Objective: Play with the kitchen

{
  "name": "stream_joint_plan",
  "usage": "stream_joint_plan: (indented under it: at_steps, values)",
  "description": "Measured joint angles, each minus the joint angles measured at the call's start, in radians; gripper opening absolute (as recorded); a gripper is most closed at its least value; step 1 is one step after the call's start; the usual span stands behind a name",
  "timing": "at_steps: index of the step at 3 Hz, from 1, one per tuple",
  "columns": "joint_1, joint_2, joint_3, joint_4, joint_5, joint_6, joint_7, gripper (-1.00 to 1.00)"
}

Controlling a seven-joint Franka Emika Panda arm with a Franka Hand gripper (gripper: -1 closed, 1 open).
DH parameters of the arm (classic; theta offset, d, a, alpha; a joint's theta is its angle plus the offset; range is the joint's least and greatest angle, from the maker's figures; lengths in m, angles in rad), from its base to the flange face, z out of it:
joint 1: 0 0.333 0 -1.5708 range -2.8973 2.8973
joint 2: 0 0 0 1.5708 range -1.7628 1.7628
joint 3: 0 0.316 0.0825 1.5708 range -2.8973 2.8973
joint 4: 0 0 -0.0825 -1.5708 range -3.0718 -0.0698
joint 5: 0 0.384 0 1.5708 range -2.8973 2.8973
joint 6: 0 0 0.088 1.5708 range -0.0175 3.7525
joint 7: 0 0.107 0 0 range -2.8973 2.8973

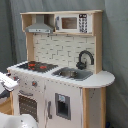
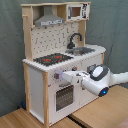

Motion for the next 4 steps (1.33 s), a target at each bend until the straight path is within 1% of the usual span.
stream_joint_plan:
  at_steps: [1,2,3,4]
  values:
    - [-0.022,0.000,0.003,0.001,0.000,0.033,-0.115,1.00]
    - [-0.046,0.000,0.022,0.009,0.000,0.069,-0.214,1.00]
    - [-0.081,0.000,0.051,0.038,0.000,0.088,-0.298,1.00]
    - [-0.131,0.000,0.069,0.085,0.000,0.116,-0.374,1.00]
